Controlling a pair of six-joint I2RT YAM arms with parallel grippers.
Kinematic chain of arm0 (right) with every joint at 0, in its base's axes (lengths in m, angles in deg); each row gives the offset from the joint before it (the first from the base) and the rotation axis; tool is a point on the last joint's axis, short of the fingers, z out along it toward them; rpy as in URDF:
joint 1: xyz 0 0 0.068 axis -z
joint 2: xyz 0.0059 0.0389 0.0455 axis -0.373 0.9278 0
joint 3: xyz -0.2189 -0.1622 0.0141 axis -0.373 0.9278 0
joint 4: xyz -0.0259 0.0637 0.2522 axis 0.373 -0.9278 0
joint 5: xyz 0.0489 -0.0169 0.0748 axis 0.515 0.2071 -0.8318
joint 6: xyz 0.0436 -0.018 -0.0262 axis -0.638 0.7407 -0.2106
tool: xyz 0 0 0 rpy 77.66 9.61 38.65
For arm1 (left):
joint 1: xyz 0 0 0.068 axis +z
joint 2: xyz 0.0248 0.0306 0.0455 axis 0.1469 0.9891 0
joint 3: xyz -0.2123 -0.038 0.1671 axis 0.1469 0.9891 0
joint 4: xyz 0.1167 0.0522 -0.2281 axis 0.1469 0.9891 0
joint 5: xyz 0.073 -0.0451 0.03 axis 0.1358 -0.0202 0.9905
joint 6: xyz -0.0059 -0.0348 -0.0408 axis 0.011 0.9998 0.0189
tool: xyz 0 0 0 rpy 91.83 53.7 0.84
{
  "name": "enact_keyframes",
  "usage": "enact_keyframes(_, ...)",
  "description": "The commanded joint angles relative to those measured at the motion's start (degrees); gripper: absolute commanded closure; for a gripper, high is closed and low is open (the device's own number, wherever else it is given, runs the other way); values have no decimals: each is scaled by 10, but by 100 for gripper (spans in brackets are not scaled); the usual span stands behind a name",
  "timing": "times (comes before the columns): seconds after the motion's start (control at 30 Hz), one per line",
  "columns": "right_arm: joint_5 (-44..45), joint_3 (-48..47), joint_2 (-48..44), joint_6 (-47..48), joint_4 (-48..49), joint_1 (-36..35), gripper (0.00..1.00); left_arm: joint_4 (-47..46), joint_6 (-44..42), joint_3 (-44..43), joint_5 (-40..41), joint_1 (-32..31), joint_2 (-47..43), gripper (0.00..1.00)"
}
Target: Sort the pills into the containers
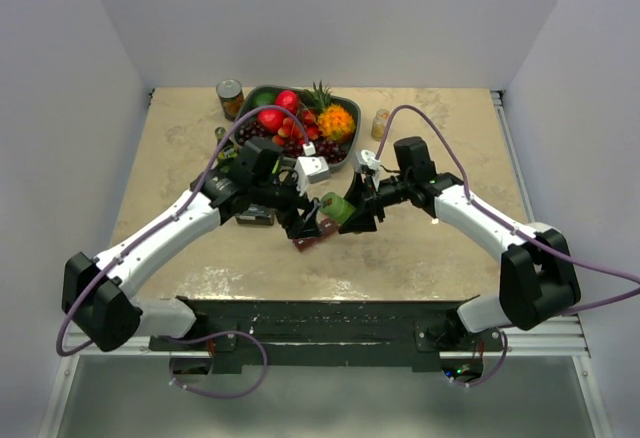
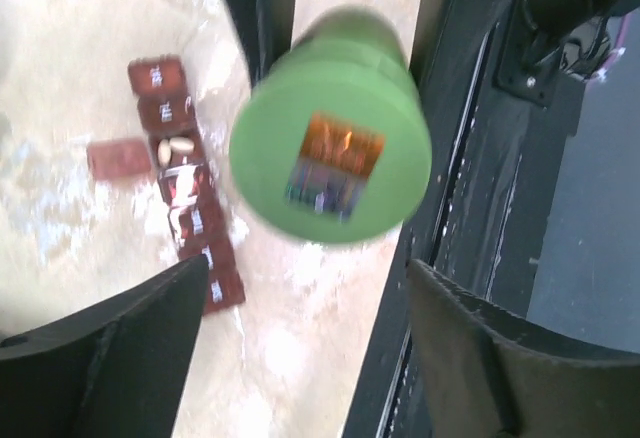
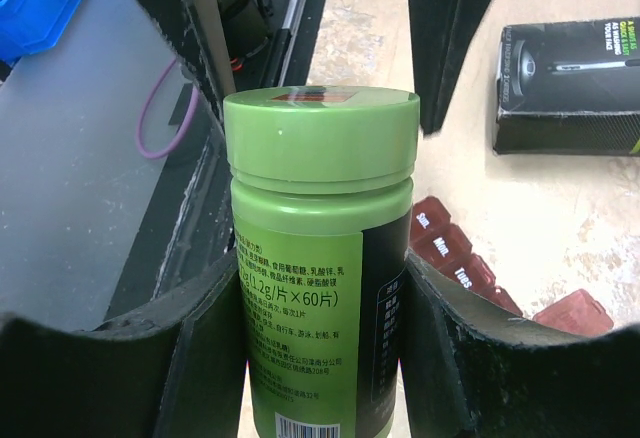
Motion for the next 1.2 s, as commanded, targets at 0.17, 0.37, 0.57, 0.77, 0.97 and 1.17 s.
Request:
enact_keyframes(0.17,-15,-28,-22,24,10,2,100,-20,36,66,26,16,-139,8)
enact_keyframes(0.37,9,-39,-24,72,-33,1,100,-85,104,88,94,26,-210,1)
enact_keyframes(0.57,95,-61,-40,162,-111,2,100,-180,297,106,200,34,-231,1)
enact_keyframes(0.77,206,-57,-69,173,-103,2,100,-239,468,96,169,38,-176,1)
enact_keyframes(0.97,216,-55,-75,170,-97,2,100,-256,538,65,154,32,-104,1)
enact_keyframes(1.17,214,-54,-76,168,-94,2,100,-248,538,41,175,0,-62,2)
